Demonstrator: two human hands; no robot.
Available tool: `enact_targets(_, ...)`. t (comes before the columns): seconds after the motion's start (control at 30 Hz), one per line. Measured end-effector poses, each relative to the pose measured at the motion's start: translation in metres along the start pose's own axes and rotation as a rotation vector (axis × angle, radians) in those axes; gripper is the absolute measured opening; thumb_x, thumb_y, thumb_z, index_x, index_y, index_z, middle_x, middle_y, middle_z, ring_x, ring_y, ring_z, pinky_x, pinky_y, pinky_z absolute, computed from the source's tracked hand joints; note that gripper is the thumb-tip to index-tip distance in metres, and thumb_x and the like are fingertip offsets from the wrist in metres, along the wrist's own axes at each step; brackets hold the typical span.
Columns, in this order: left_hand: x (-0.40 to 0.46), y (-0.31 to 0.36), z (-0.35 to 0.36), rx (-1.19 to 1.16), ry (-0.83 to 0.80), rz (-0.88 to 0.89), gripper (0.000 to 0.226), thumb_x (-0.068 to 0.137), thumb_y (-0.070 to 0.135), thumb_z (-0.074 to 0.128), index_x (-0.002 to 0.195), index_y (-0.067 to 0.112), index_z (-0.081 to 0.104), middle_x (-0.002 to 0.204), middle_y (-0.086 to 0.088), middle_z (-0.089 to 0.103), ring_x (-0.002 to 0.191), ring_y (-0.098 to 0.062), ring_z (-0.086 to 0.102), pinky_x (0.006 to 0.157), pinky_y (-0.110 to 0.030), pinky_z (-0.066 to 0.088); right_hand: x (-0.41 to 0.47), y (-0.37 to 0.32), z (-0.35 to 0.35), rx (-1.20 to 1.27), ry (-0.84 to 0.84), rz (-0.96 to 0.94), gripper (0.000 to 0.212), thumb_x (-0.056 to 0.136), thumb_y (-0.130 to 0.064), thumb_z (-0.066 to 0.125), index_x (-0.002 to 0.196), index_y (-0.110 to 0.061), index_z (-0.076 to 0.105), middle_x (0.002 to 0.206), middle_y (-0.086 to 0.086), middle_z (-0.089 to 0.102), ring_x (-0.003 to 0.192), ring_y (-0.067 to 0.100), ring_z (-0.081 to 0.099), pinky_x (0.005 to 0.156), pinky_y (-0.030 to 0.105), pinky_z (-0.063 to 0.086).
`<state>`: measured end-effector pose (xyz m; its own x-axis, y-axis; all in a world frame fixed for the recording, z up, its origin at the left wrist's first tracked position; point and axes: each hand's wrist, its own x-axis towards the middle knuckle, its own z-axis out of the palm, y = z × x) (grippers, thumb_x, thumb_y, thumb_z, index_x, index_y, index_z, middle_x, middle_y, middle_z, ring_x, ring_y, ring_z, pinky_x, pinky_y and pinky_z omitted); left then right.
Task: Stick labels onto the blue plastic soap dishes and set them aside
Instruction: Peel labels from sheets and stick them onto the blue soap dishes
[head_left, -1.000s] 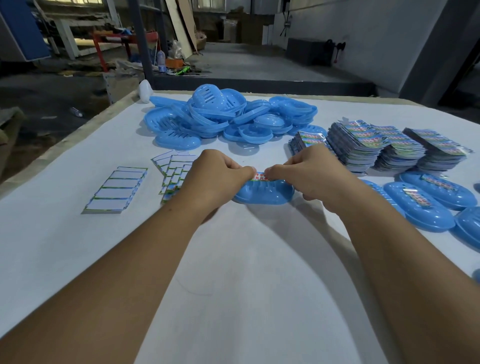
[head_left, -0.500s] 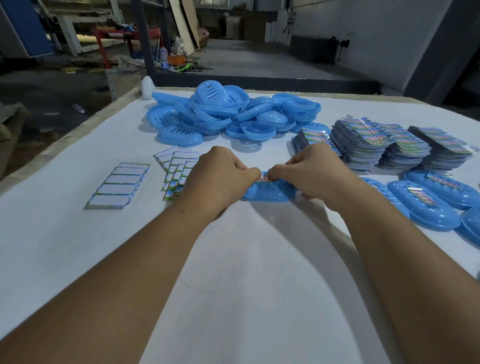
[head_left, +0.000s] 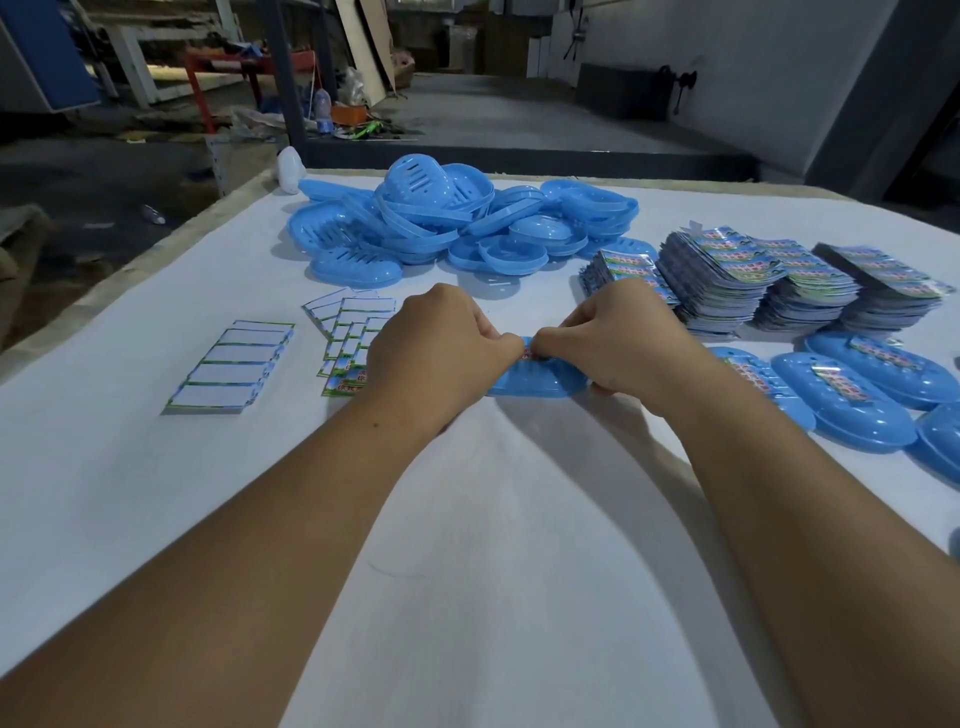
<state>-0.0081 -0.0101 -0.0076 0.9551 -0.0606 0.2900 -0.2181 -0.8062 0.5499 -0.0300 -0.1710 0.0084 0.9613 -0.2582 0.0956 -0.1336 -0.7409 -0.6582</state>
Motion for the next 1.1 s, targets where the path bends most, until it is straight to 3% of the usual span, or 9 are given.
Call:
enact_targets(0.3, -0.001, 0.0, 0.0, 0.17, 0.075, 0.101, 0.026, 0.076, 0.053, 0.065, 0.063, 0.032, 0.057, 0.067, 0.011, 0.058, 0.07, -0.017, 0.06, 0.051, -0.024, 0.031, -0.005, -0.002, -0.003, -0.141, 0.03, -0.027, 0.037, 0.074, -0.044, 0.075, 0.07, -0.007, 0.077, 0.041, 0.001, 0.056, 0.043, 0.018, 0.056, 0.059, 0.032, 0.057)
enact_targets(0.43, 0.003, -0.005, 0.001, 0.182, 0.064, 0.092, 0.034, 0.076, 0.062, 0.065, 0.069, 0.031, 0.054, 0.08, 0.01, 0.061, 0.079, -0.02, 0.058, 0.062, -0.031, 0.036, -0.003, 0.0, -0.004, -0.142, 0.014, -0.018, 0.038, 0.072, -0.049, 0.077, 0.065, -0.012, 0.074, 0.042, 0.001, 0.061, 0.034, 0.013, 0.056, 0.054, 0.026, 0.052)
enact_targets(0.53, 0.004, -0.008, 0.002, 0.147, 0.044, 0.066, 0.035, 0.076, 0.064, 0.066, 0.072, 0.031, 0.055, 0.077, 0.012, 0.059, 0.074, -0.013, 0.057, 0.056, -0.028, 0.034, -0.002, 0.002, -0.007, -0.138, 0.006, -0.009, 0.04, 0.068, -0.052, 0.081, 0.063, -0.014, 0.073, 0.045, 0.001, 0.063, 0.039, 0.016, 0.063, 0.052, 0.027, 0.053)
enact_targets(0.63, 0.004, -0.012, 0.003, 0.046, 0.011, 0.028, 0.035, 0.078, 0.063, 0.066, 0.072, 0.03, 0.058, 0.072, 0.013, 0.06, 0.069, -0.004, 0.055, 0.056, -0.028, 0.036, -0.001, 0.006, -0.01, -0.061, -0.026, 0.016, 0.043, 0.068, -0.053, 0.084, 0.062, -0.013, 0.069, 0.042, -0.005, 0.058, 0.033, 0.015, 0.057, 0.04, 0.021, 0.046)
enact_targets(0.77, 0.007, -0.014, -0.001, -0.132, 0.058, -0.013, 0.037, 0.088, 0.06, 0.058, 0.074, 0.026, 0.057, 0.072, 0.011, 0.061, 0.072, -0.008, 0.059, 0.063, -0.032, 0.041, 0.006, 0.012, -0.014, 0.1, 0.097, -0.011, 0.04, 0.085, -0.043, 0.073, 0.065, -0.011, 0.061, 0.04, -0.009, 0.05, 0.036, 0.01, 0.051, 0.059, 0.037, 0.059)
enact_targets(0.83, 0.009, -0.014, -0.005, -0.16, 0.111, -0.028, 0.038, 0.092, 0.058, 0.054, 0.074, 0.025, 0.055, 0.072, 0.011, 0.06, 0.073, -0.014, 0.059, 0.064, -0.032, 0.038, 0.008, 0.012, -0.015, 0.096, 0.155, -0.102, 0.026, 0.086, -0.038, 0.071, 0.075, -0.015, 0.068, 0.053, -0.011, 0.062, 0.051, 0.006, 0.055, 0.066, 0.036, 0.057)
enact_targets(0.9, 0.009, -0.015, -0.007, -0.171, 0.142, -0.031, 0.037, 0.094, 0.057, 0.051, 0.074, 0.026, 0.054, 0.071, 0.011, 0.06, 0.074, -0.017, 0.059, 0.064, -0.033, 0.037, 0.003, 0.007, -0.011, 0.056, 0.045, -0.227, 0.015, 0.084, -0.036, 0.073, 0.095, -0.026, 0.072, 0.082, -0.016, 0.071, 0.076, -0.001, 0.062, 0.078, 0.028, 0.052)
enact_targets(1.0, 0.009, -0.016, -0.008, -0.157, 0.159, -0.011, 0.036, 0.094, 0.058, 0.05, 0.075, 0.028, 0.054, 0.069, 0.01, 0.059, 0.072, -0.016, 0.058, 0.061, -0.033, 0.037, -0.009, 0.0, 0.001, -0.058, -0.159, -0.35, 0.057, 0.075, -0.043, 0.073, 0.131, -0.036, 0.063, 0.121, -0.019, 0.065, 0.11, 0.003, 0.059, 0.094, 0.025, 0.047)
enact_targets(1.1, 0.009, -0.016, -0.008, -0.139, 0.161, 0.006, 0.035, 0.093, 0.058, 0.05, 0.077, 0.028, 0.055, 0.067, 0.01, 0.058, 0.07, -0.014, 0.057, 0.059, -0.033, 0.036, -0.014, -0.004, 0.007, -0.137, -0.208, -0.392, 0.074, 0.065, -0.052, 0.065, 0.137, -0.039, 0.058, 0.128, -0.018, 0.063, 0.11, 0.006, 0.06, 0.095, 0.026, 0.049)
